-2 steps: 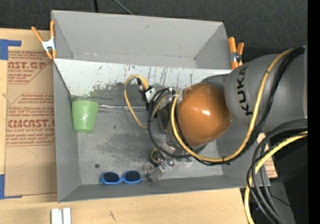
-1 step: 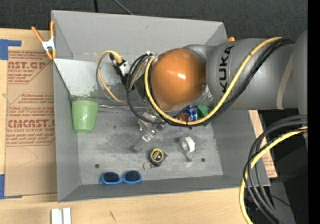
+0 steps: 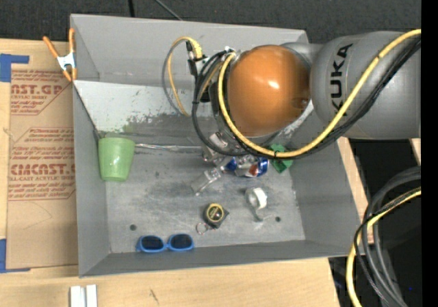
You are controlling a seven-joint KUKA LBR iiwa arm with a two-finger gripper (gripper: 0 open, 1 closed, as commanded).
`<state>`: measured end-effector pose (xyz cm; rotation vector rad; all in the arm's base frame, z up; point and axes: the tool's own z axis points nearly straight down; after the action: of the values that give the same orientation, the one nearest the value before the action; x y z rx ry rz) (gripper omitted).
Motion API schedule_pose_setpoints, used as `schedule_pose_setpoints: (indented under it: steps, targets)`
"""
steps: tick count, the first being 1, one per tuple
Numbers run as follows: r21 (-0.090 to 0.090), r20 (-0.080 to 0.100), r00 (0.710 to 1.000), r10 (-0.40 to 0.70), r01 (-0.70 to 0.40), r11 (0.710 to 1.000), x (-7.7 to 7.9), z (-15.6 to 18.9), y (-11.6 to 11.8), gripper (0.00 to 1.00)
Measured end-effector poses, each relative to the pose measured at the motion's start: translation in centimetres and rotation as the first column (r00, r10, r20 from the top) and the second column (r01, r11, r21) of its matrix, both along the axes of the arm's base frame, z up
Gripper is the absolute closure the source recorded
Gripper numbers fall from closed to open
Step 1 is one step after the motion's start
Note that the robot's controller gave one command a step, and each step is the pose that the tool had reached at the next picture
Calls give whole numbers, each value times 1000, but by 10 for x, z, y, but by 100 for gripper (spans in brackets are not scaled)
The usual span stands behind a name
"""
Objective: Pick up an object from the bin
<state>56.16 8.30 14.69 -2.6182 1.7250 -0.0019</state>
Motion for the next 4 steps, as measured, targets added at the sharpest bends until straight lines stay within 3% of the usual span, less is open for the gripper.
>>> schedule_pose_setpoints:
  steps: [1,2,3,4]
  targets:
    - [0,-4,943,-334,334,943,25,-7,-15,0]
    - [-6,-12,906,-422,422,906,-82,-9,-23,0]
    - [-3,-8,929,-371,371,929,-35,-76,-20,0]
    - [-2,-4,929,-370,370,929,-35,-71,-19,100]
